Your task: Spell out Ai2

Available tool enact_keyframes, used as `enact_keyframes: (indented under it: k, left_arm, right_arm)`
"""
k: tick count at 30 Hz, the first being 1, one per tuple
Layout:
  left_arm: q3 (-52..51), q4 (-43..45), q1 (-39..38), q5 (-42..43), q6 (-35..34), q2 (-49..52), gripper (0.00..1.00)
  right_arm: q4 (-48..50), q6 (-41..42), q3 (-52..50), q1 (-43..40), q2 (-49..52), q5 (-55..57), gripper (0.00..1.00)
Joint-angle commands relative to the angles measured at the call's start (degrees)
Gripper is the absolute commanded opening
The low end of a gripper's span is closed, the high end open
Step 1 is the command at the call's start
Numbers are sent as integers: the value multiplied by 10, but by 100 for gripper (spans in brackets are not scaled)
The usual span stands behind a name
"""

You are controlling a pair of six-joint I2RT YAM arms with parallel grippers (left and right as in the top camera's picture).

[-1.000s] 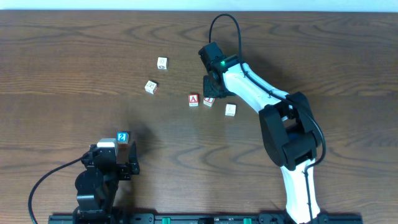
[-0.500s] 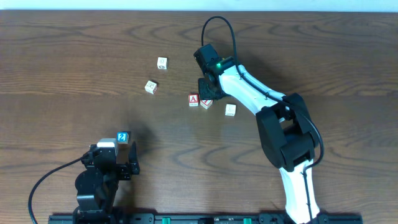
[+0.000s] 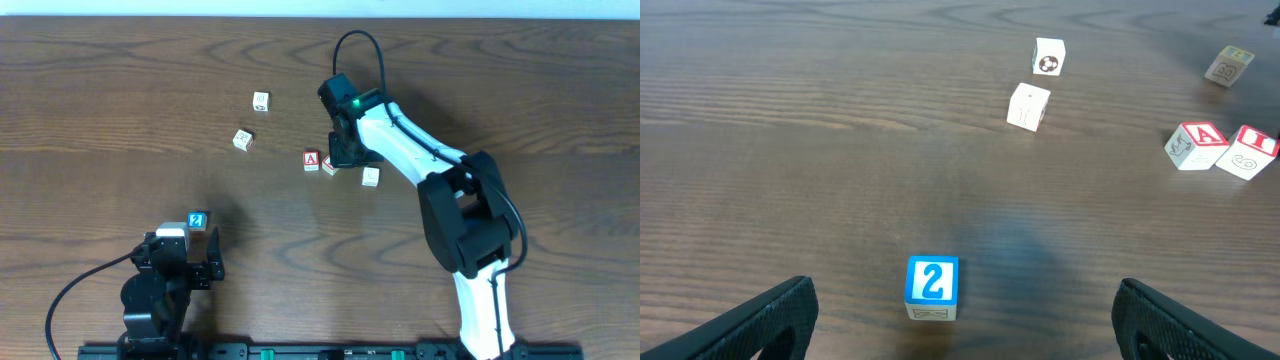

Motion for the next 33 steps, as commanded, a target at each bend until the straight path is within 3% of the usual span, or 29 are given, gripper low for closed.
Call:
enact_keyframes:
  k: [1,10,26,33]
  left_arm:
    - [-10,1,1,0,-2,-3,95]
    - [-10,1,1,0,-2,-3,95]
    - [-10,1,1,0,-2,-3,95]
    - [-10,1,1,0,-2,-3,95]
  right_arm:
    - [-10,16,-3,-2,-30,-7,1]
    - [-16,-19,-4,10,-30,-63,1]
    - [-19,-12,-4,32,-30,-57,1]
    - [-67,14,-4,33,-30,-27,1]
